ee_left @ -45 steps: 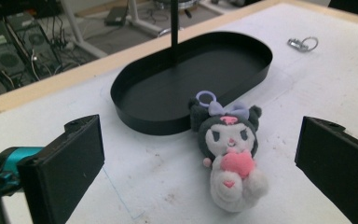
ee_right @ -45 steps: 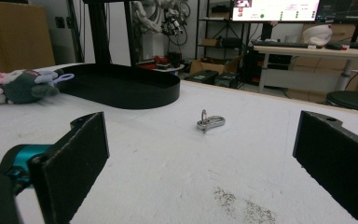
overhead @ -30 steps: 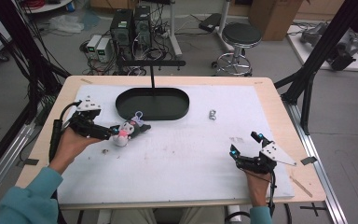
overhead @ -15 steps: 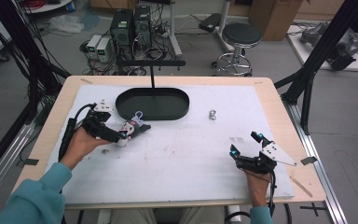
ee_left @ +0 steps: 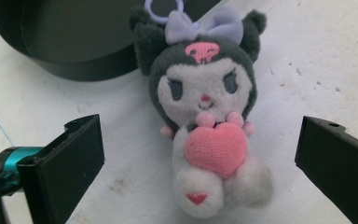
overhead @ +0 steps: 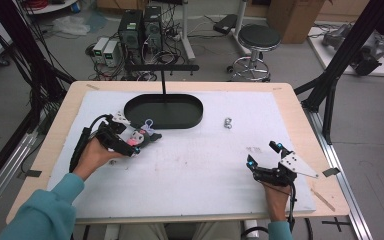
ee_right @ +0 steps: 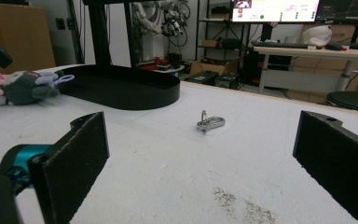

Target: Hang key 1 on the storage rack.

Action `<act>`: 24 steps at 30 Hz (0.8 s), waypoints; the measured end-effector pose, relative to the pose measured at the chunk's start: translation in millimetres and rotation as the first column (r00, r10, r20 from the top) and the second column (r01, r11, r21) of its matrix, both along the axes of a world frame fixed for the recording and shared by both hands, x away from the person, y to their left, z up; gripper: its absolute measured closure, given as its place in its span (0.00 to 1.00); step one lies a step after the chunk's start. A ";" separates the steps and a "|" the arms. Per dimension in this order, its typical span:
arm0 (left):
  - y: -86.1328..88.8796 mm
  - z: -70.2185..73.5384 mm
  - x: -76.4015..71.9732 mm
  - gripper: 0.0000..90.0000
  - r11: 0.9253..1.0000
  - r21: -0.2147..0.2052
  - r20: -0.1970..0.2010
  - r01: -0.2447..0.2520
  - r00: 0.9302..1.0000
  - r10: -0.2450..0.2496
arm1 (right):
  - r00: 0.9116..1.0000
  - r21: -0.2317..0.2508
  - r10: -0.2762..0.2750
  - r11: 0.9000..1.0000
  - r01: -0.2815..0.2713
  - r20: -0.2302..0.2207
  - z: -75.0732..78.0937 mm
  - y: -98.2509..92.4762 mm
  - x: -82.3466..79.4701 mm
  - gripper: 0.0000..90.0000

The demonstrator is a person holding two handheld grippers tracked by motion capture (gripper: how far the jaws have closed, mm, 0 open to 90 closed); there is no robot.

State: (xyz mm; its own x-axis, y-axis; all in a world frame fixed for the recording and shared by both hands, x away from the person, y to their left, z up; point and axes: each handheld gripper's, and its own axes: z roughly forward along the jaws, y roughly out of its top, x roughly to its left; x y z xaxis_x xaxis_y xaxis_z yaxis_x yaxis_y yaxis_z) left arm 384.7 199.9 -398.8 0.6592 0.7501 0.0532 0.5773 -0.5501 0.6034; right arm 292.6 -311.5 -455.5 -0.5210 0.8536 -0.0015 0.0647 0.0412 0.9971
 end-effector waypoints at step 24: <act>-7.2 -12.8 2.9 0.22 0.998 0.064 -0.100 -0.005 0.995 0.011 | 1.000 0.000 0.000 1.000 0.000 0.009 -0.1 -0.9 0.6 0.03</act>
State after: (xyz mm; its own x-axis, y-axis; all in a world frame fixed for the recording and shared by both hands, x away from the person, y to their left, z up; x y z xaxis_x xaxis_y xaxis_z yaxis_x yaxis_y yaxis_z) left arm 387.5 192.6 -411.6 0.6575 0.7527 0.0351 0.6376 -0.5806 0.5063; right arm 293.2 -312.4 -455.6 -0.5210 0.8535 -0.0065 0.0559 0.0417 0.9976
